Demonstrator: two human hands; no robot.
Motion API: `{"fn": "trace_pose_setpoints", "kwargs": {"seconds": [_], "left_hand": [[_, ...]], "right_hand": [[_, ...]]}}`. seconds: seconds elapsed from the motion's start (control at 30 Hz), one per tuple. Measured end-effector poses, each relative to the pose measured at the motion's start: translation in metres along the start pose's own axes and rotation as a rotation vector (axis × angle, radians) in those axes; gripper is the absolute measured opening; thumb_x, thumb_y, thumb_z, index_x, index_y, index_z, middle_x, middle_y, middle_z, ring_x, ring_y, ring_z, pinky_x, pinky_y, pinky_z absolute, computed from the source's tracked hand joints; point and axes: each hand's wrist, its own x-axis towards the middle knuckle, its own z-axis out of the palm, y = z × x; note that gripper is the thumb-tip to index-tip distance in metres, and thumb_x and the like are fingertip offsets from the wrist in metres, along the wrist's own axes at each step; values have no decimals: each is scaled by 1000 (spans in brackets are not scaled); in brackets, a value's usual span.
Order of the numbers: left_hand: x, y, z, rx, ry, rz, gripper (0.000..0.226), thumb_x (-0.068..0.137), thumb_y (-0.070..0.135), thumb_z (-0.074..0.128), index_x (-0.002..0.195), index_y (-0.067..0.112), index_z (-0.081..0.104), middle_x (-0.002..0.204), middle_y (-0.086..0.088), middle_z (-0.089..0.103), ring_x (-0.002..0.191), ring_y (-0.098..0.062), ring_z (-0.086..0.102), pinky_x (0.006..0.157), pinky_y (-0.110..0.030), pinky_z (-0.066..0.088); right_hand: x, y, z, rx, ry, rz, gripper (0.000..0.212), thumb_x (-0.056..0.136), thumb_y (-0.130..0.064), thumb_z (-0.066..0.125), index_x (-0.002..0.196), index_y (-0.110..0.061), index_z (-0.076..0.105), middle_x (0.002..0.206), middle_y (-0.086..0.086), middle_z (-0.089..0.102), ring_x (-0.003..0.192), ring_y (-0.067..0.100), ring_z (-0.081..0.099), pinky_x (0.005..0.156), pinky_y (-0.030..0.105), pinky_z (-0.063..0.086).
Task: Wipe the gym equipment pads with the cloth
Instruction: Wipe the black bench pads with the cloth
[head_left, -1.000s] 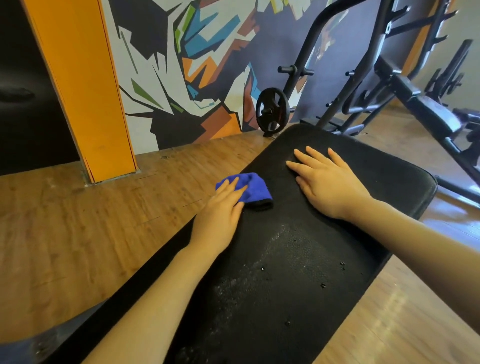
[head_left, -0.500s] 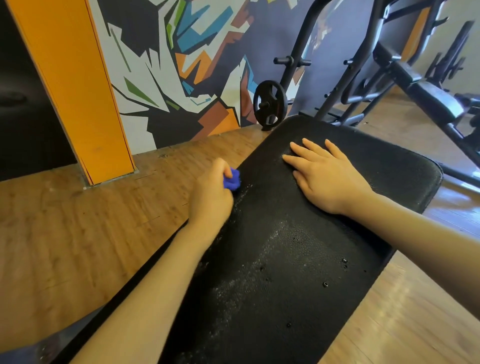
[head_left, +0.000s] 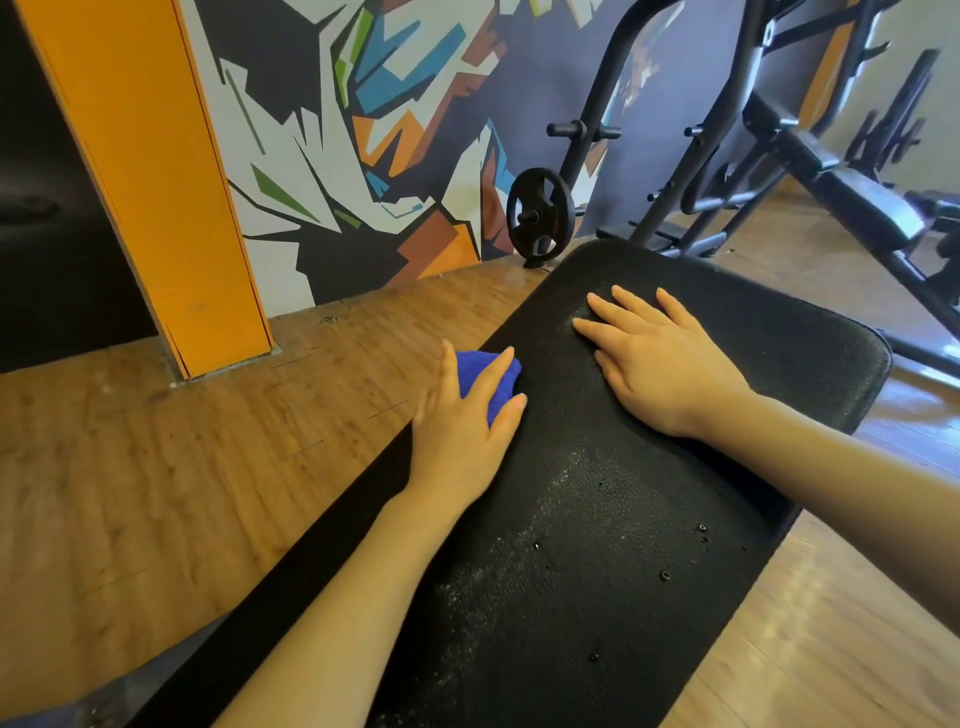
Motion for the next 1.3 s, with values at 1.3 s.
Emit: {"fn": "trace_pose_setpoints", "kwargs": {"seconds": [1.3], "left_hand": [[36,7,1,67,56,304,47,100,13,48,146,14,38,158,-6,24,146,-19,20,121,-35,15]], "right_hand": [[0,2,5,14,45,-4,48,101,-35,28,148,-28,32,158,-1,22,148,19,11,118,43,2]]}}
